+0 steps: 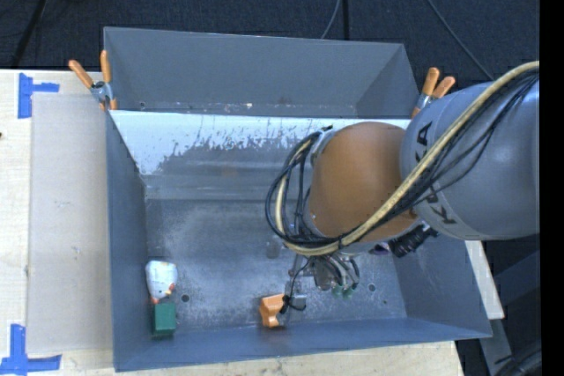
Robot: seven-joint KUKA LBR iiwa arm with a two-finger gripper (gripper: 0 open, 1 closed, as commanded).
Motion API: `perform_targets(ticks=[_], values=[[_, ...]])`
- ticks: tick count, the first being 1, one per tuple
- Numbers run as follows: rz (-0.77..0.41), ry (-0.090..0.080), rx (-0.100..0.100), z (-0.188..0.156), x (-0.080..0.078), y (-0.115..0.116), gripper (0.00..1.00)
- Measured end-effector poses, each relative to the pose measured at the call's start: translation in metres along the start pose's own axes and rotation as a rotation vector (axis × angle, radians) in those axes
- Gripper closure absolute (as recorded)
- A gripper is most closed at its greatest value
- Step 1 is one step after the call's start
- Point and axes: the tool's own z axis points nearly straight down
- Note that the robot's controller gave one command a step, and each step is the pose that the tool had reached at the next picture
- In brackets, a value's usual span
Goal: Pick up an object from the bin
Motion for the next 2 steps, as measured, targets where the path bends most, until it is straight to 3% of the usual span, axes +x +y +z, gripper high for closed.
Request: perform_targets(ticks=[1, 2], values=[[0.003, -0.008, -0.001, -0.004, -0.002, 0.000, 0.00], [-0.068, -0.005, 0.000, 0.034, 0.001, 0.008, 0.00]])
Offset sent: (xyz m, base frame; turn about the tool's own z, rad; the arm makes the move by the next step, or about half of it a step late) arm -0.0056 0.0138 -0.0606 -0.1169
